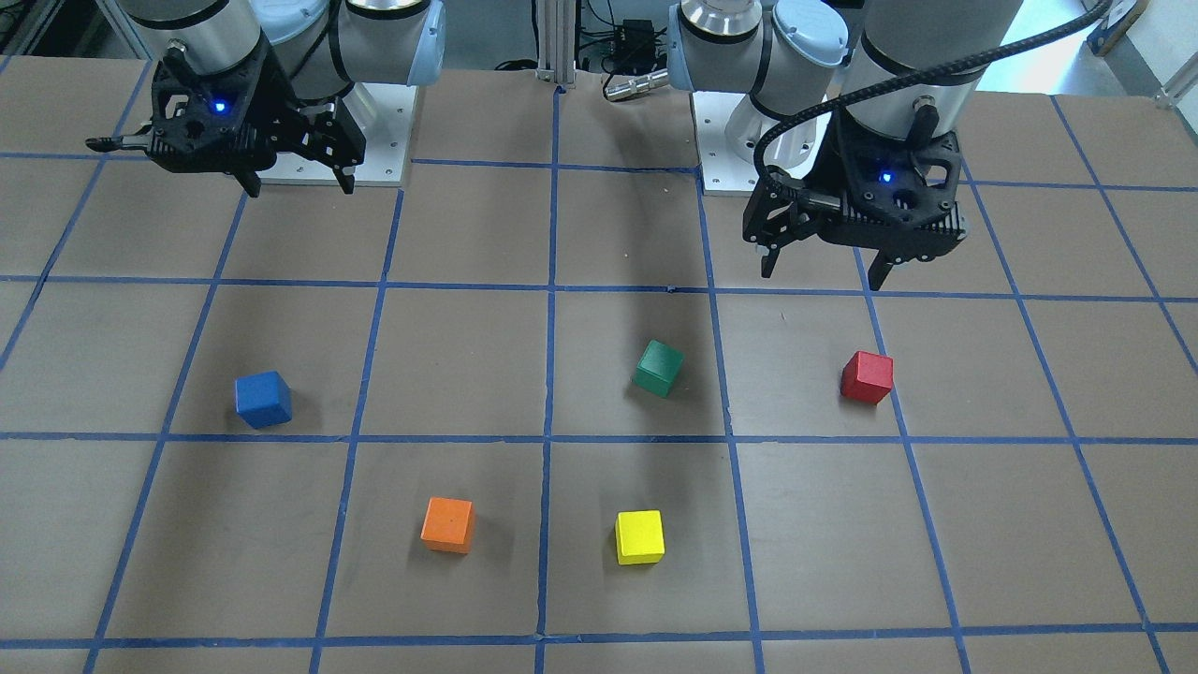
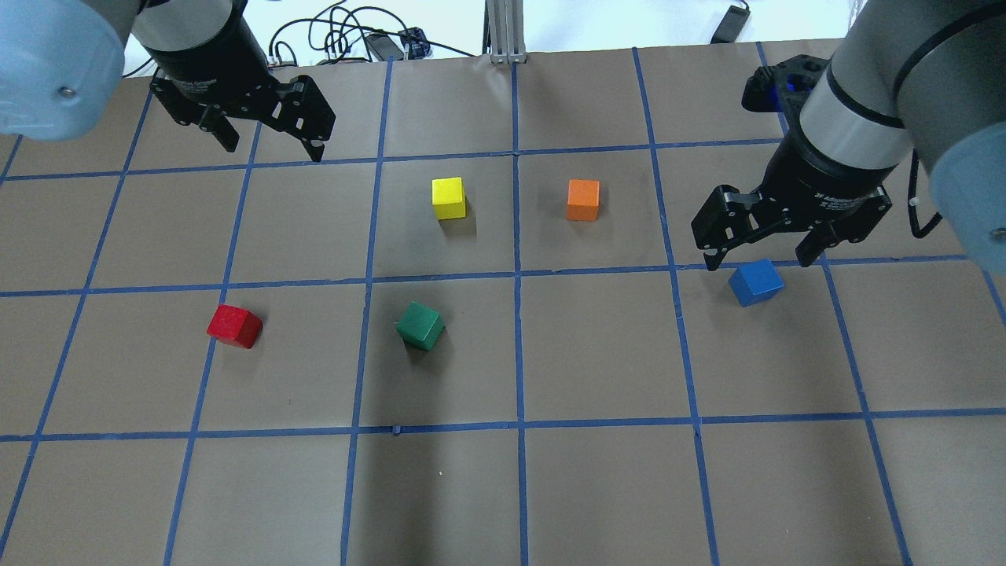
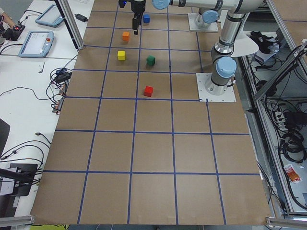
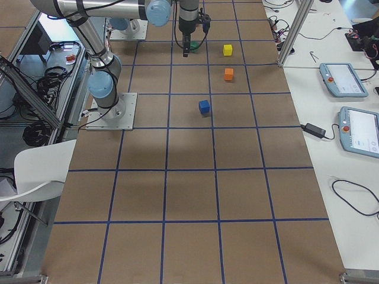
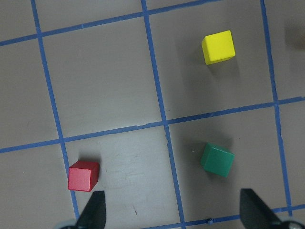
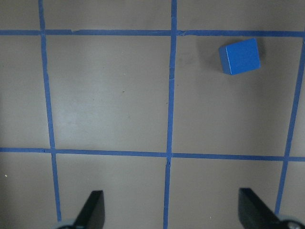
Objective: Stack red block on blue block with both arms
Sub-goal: 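Lower the left gripper over the red cube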
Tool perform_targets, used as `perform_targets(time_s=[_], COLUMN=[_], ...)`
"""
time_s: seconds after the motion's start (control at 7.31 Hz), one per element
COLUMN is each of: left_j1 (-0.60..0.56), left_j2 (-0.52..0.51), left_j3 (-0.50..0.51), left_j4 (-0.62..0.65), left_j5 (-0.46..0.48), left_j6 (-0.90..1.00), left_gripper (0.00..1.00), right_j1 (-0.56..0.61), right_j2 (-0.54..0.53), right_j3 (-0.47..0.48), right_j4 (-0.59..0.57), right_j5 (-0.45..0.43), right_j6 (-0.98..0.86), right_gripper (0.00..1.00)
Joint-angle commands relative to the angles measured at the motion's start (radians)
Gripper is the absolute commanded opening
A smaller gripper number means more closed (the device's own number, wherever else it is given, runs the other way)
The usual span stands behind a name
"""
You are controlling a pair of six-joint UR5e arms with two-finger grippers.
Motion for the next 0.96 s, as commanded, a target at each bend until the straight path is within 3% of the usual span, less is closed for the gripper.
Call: perform_targets(time_s=[0.0, 0.41, 0.55, 0.82], left_j1=[-0.001, 0.025, 0.099, 0.309], left_j2=[0.002, 0.011, -0.011, -0.044], left_j3=[-0.004, -0.014, -0.031, -0.15], left_j4=[-0.002, -0.03, -0.064, -0.051], left_j5=[0.0, 0.001, 0.002, -0.015], left_j6=[0.0, 0.011, 0.014, 0.24], left_gripper=[1.0, 1.0, 1.0, 1.0], right_j1=[0.0, 0.0, 0.0, 0.0], right_j2=[0.0, 0.0, -0.001, -0.001], right_j3=[0.003, 0.003, 0.005, 0.006], right_j4=[-0.001, -0.001, 0.002, 0.003], right_j5=[-0.002, 0.0, 0.0, -0.002], right_j6=[-0.001, -0.002, -0.001, -0.002], right_gripper=[1.0, 1.0, 1.0, 1.0])
